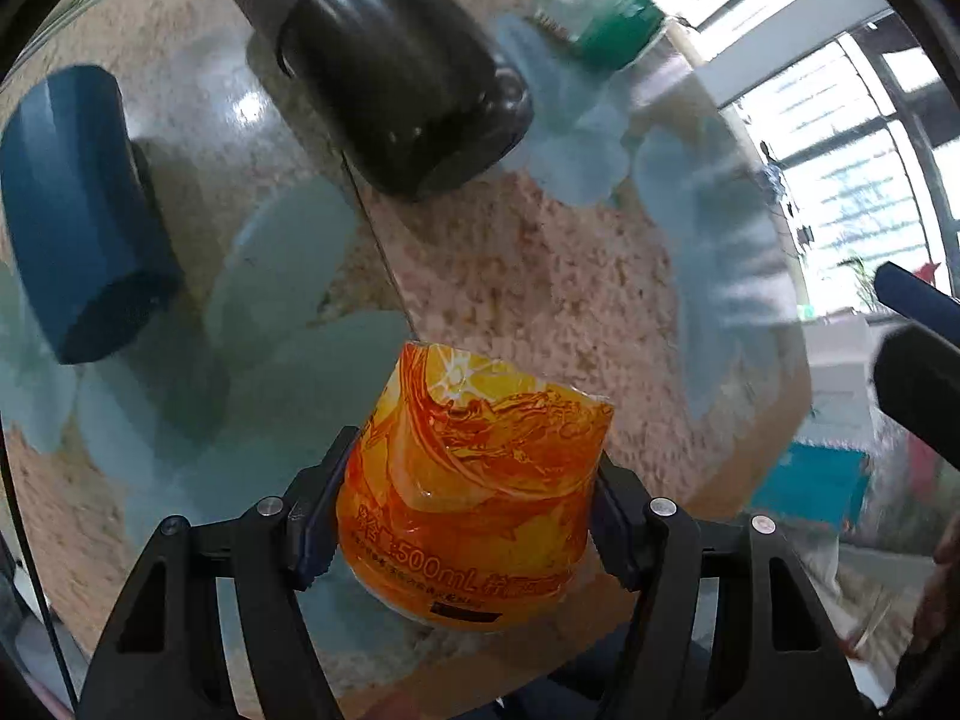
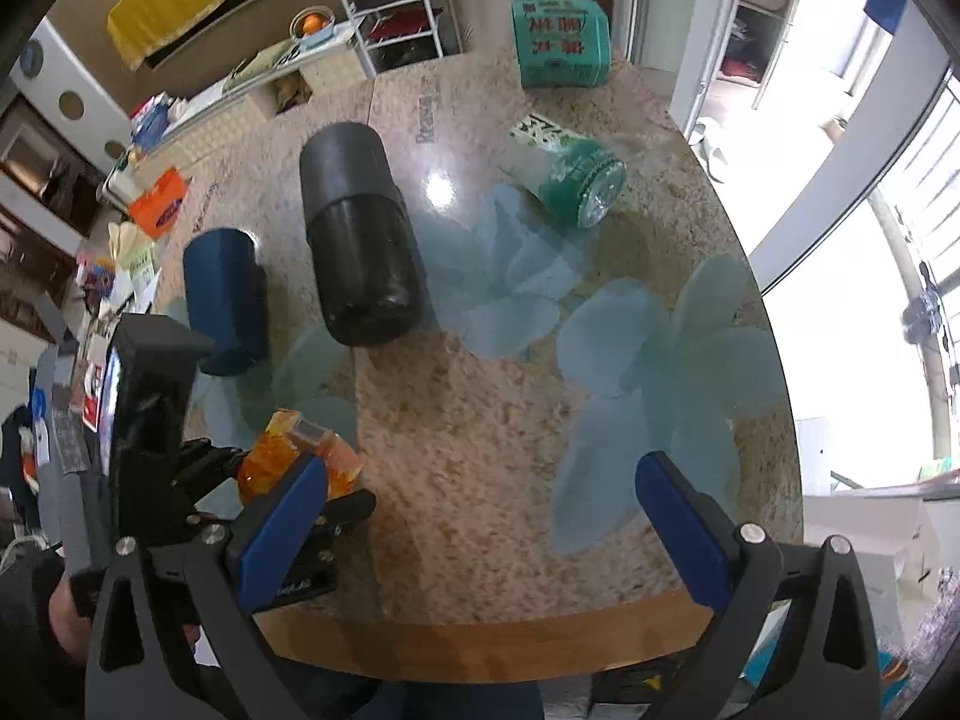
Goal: Flip cup upright
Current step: 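Lift the orange cup off the table with the left gripper, then lower the orange cup onto the table and open the left gripper, then move the right gripper to the orange cup and grasp it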
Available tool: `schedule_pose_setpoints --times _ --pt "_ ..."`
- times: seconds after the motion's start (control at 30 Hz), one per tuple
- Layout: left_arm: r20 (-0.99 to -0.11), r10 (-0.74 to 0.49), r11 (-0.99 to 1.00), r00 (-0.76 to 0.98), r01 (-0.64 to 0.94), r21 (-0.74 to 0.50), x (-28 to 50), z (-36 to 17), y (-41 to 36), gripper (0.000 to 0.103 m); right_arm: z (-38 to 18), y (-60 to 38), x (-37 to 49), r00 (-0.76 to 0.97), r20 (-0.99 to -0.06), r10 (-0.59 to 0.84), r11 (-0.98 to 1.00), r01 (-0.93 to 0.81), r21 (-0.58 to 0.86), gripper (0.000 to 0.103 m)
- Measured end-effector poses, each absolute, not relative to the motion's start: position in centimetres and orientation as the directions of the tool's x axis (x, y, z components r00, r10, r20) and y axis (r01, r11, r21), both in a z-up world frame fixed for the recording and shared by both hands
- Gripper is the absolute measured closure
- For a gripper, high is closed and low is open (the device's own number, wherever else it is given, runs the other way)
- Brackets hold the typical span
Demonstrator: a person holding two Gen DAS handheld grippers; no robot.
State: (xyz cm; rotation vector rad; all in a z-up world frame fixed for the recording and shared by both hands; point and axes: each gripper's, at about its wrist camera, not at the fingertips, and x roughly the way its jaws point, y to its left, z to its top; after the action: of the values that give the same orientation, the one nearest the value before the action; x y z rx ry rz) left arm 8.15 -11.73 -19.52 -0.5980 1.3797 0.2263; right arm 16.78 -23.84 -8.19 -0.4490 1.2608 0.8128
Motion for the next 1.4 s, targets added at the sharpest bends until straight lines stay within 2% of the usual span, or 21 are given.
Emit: schedule_pose_setpoints --times 0.2,0.3,0.37,0.43,0.87,1.07,1.4 --pt "-0.964 -0.168 0.81 0.207 -0.528 -0.255 8.4 -20.5 -12.2 0.03 -9.2 -24.3 18.2 0.058 -0.961 0.269 0.621 -0.774 0.127 0.0" --pt "-0.966 -0.158 0.809 0.207 -0.533 -0.247 8.6 -20.5 -12.4 0.025 -9.3 -24.3 18.4 0.045 -0.963 0.266 0.609 -0.782 0.131 0.0" --pt "-0.965 -0.169 0.807 0.198 -0.534 -0.251 8.7 -21.0 -12.4 0.009 -9.4 -24.4 18.4 0.038 -0.963 0.267 0.601 -0.787 0.135 0.0" --pt "-0.968 -0.18 0.807 0.174 -0.537 -0.247 8.9 -21.6 -12.6 0.0 -9.5 -24.4 18.5 0.018 -0.962 0.274 0.595 -0.789 0.155 0.0" --pt "-0.96 -0.215 0.828 0.182 -0.488 -0.278 9.0 -20.7 -13.1 0.0 -9.7 -24.8 18.8 0.0 -0.959 0.282 0.622 -0.761 0.183 0.0" --pt "-0.964 -0.189 0.859 0.185 -0.445 -0.254 8.1 -18.4 -12.9 0.0 -8.9 -24.8 18.6 -0.011 -0.948 0.317 0.666 -0.71 0.231 0.0" --pt "-0.932 -0.239 0.859 0.271 -0.389 -0.333 2.9 -13.5 -9.9 0.0 -9.0 -20.8 16.3 -0.122 -0.928 0.351 0.665 -0.665 0.339 0.0"
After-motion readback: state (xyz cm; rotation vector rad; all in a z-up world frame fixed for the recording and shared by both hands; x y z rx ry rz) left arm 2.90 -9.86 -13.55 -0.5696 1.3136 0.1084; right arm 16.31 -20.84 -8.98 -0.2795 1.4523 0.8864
